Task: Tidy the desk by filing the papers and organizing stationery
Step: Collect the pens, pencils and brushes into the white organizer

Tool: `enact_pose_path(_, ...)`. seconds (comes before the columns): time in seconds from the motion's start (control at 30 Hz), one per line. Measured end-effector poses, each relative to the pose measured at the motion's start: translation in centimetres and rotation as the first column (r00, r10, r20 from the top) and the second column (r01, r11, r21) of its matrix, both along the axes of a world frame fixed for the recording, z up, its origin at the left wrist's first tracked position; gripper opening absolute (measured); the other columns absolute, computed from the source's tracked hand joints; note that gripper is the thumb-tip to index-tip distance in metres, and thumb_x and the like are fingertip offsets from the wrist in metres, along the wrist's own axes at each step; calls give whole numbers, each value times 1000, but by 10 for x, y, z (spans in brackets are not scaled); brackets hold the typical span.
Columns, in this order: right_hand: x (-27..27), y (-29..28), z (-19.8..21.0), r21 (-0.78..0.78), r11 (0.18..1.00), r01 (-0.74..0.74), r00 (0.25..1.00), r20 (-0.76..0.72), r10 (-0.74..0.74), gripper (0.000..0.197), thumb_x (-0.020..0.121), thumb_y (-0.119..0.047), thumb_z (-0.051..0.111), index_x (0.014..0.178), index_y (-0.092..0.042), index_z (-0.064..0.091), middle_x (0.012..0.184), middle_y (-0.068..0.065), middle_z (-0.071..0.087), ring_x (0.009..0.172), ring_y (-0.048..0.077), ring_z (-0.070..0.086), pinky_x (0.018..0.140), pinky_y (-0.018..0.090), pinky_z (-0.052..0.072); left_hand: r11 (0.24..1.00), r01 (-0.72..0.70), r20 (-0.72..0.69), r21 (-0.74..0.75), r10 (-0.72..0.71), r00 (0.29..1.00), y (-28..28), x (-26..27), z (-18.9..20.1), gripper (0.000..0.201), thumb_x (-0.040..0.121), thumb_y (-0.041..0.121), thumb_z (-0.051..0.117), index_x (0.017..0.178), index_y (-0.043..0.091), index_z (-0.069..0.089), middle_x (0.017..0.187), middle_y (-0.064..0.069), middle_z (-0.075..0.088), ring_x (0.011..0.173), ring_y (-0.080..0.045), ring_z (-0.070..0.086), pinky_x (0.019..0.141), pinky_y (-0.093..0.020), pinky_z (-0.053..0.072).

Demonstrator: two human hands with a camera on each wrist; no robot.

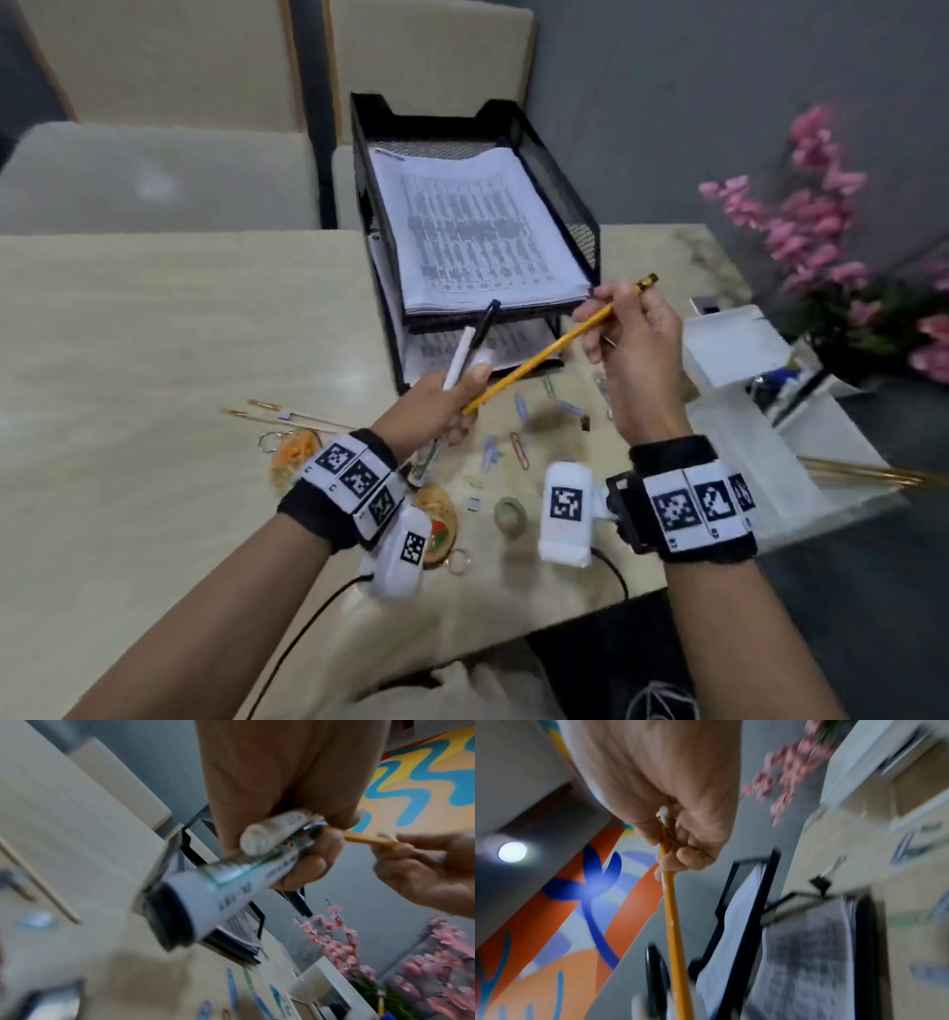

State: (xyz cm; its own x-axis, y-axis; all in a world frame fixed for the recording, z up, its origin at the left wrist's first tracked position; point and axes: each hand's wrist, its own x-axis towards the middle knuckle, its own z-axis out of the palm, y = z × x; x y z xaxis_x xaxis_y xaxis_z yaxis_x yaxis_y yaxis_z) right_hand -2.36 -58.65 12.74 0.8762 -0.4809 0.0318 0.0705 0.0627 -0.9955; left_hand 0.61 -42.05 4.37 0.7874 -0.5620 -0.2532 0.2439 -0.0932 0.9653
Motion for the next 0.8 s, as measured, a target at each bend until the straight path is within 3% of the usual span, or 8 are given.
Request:
enact_pose_path(0.1, -29, -49, 6, -97, 991, 90, 994, -56, -95, 26, 99, -16, 40, 76, -14, 52, 60, 2, 56, 35, 4, 38, 38, 15, 29, 997, 49, -2, -56, -49, 999, -41, -4, 8, 36, 95, 38, 39, 76, 13, 56, 44, 5, 53, 35, -10, 47, 43, -19, 41)
enact_pose_path(0.23, -60, -84, -6, -283, 958, -48, 973, -229, -19, 11, 93, -10, 51, 87, -6, 59, 60, 7, 52, 35, -1, 41, 38, 11, 30, 989, 113, -19, -97, -115, 993, -103, -18, 18, 47, 98, 40, 29, 78, 9, 57, 43, 1, 57, 30, -9, 42, 39, -19, 37)
enact_pose_path(0.4, -81, -128, -14, -281, 948, -149, 950, -307, 58, 11, 90, -9, 56, 91, -12, 67, 60, -1, 49, 40, -1, 39, 42, 10, 29, 969, 225, -40, -106, -230, 972, -170, -41, 28, 60, 96, 48, 25, 66, 7, 57, 40, -3, 56, 26, -11, 38, 34, -14, 31)
enact_pose_path(0.5, -94, -158, -10, -284, 952, -110, 953, -301, 21, 12, 89, -8, 57, 94, -4, 67, 58, -5, 50, 40, -4, 44, 44, 9, 31, 958, 264, -59, -111, -272, 961, -205, -52, 29, 64, 96, 49, 25, 63, 4, 57, 39, -4, 57, 26, -11, 41, 35, -16, 34)
enact_pose_path(0.63, -108, -197, -6, -244, 964, -108, 954, -299, 31, 12, 91, -8, 56, 92, -2, 66, 46, -16, 55, 42, -5, 47, 45, 9, 34, 939, 329, -32, -101, -334, 942, -250, -60, 29, 64, 96, 50, 25, 63, 7, 59, 43, -5, 58, 28, -13, 43, 36, -16, 36)
enact_pose_path(0.73, -116, -231, -3, -306, 951, -41, 948, -313, -60, 10, 90, -13, 58, 90, -9, 67, 46, -16, 53, 46, -3, 44, 47, 12, 33, 963, 270, 36, -23, -269, 962, -282, -64, 33, 58, 97, 48, 28, 65, 11, 60, 49, -4, 60, 39, -16, 53, 45, -24, 46)
enact_pose_path(0.8, -119, -259, 1, -349, 934, 74, 945, -275, -178, 9, 89, -14, 59, 84, -15, 66, 50, -15, 57, 50, -4, 50, 51, 10, 38, 986, 134, 194, 104, -152, 969, -305, -60, 32, 54, 99, 42, 28, 60, 14, 52, 58, -5, 52, 54, -21, 50, 55, -29, 41)
